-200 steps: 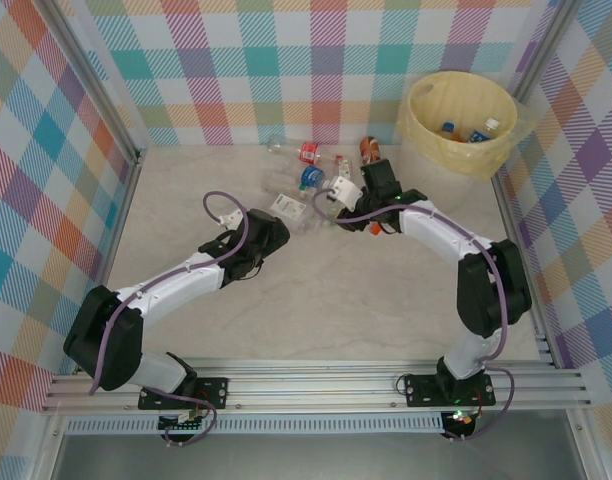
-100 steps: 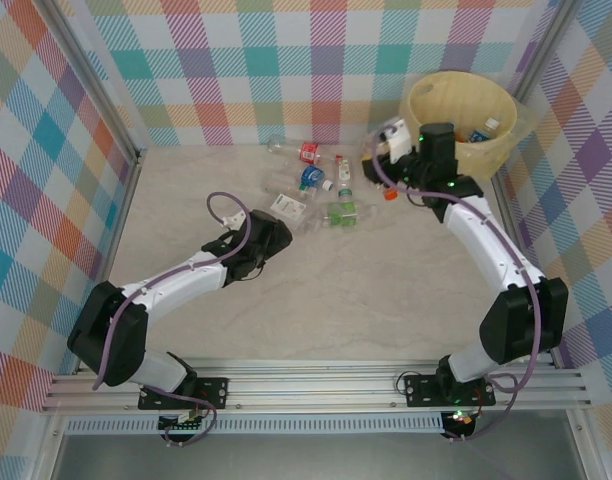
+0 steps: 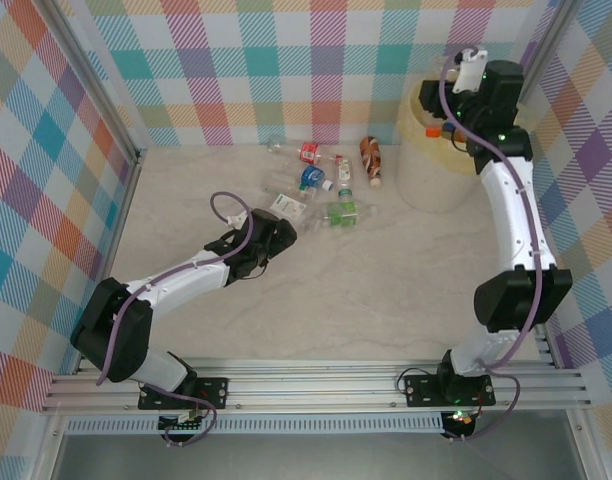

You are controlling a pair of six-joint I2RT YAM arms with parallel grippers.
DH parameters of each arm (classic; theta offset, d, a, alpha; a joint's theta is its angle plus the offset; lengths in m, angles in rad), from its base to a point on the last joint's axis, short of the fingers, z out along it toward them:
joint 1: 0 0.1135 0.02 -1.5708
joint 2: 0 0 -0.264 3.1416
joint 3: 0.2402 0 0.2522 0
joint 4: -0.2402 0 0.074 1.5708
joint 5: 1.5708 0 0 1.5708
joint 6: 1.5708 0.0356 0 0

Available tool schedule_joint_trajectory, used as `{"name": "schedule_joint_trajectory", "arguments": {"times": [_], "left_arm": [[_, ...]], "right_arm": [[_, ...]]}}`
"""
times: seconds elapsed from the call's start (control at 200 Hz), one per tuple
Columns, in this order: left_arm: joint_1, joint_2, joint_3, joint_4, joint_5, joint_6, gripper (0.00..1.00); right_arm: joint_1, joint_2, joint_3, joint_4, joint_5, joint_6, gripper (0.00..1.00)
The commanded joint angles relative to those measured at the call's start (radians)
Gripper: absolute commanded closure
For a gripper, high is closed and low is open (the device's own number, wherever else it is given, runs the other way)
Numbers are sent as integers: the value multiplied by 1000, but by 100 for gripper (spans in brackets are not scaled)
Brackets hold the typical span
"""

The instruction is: Put the plastic bottles in the bin

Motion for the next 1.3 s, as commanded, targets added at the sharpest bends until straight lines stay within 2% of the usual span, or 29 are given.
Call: {"name": "schedule_joint_trajectory", "arguments": {"times": [0.0,0.24,0.61,0.835,0.975,1.07,1.17,1.295], "left_arm": [[12,-21,-25,67,29,16,0],[12,-25,-33,102,83,60,0],[14,-46,-43,92,72,63,0],[14,-39,-36,92,85,63,0],[13,-37,-31,82,85,61,0],[14,-30,-25,73,85,62,0],[13,-23,-18,68,90,59,0],[14,-12,-11,62,96,52,0]], "right_arm": [[-34,75,89,-88,87,41,55],[-78,260,347,-203,236,9,53],[-103,442,535,-274,524,-47,49],[-105,488,564,-275,646,-63,35],[-104,480,574,-280,678,-41,17],[-104,465,587,-305,683,-26,0],[-105,433,588,-329,671,-14,0],[-103,375,553,-362,593,5,0]]}}
